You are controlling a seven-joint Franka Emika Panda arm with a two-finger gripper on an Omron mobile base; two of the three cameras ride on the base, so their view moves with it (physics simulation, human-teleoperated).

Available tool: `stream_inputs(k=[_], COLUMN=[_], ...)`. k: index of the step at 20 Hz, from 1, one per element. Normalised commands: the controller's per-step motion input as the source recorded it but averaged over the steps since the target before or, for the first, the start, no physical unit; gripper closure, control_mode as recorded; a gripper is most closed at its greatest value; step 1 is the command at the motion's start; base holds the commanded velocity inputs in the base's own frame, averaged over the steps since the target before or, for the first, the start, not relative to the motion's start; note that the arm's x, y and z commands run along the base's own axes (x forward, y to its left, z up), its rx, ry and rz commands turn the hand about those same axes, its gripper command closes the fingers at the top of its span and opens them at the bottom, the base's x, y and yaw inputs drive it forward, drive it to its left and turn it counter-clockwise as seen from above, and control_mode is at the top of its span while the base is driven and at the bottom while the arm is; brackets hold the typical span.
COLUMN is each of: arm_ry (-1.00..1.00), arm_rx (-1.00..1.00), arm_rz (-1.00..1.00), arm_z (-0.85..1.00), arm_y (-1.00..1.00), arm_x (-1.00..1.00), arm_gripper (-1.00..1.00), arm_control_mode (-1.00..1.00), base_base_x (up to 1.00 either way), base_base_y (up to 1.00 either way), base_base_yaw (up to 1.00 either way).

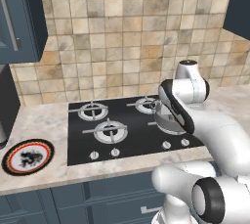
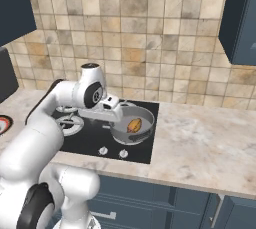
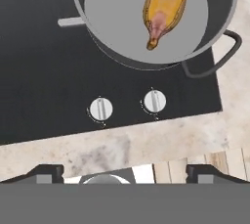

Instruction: Retrieve the frozen meat and place it in the pot on a burner. Then turn the burner on.

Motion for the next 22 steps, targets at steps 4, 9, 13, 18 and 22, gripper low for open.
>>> stream_inputs(k=[4, 9, 13, 18, 22], arm_ry=[0.0, 0.0, 0.0, 0.0, 0.0], arm_rx=[-0.05, 0.0, 0.04, 0.02, 0.0], arm_rz=[0.26, 0.06, 0.0, 0.0, 0.0], arm_z=[-0.19, -0.08, -0.07, -0.29, -0.04], arm_y=[0.08, 0.0, -0.01, 0.0, 0.0], arm_x=[-0.29, -0.01, 0.0, 0.0, 0.0], arm_gripper=[-1.0, -1.0, -1.0, -1.0, -1.0], arm_control_mode=[-1.0, -1.0, -1.0, -1.0, -1.0], base_base_x=[0.0, 0.0, 0.0, 0.0, 0.0], base_base_y=[0.0, 0.0, 0.0, 0.0, 0.0], base_base_yaw=[0.0, 0.0, 0.0, 0.0, 0.0])
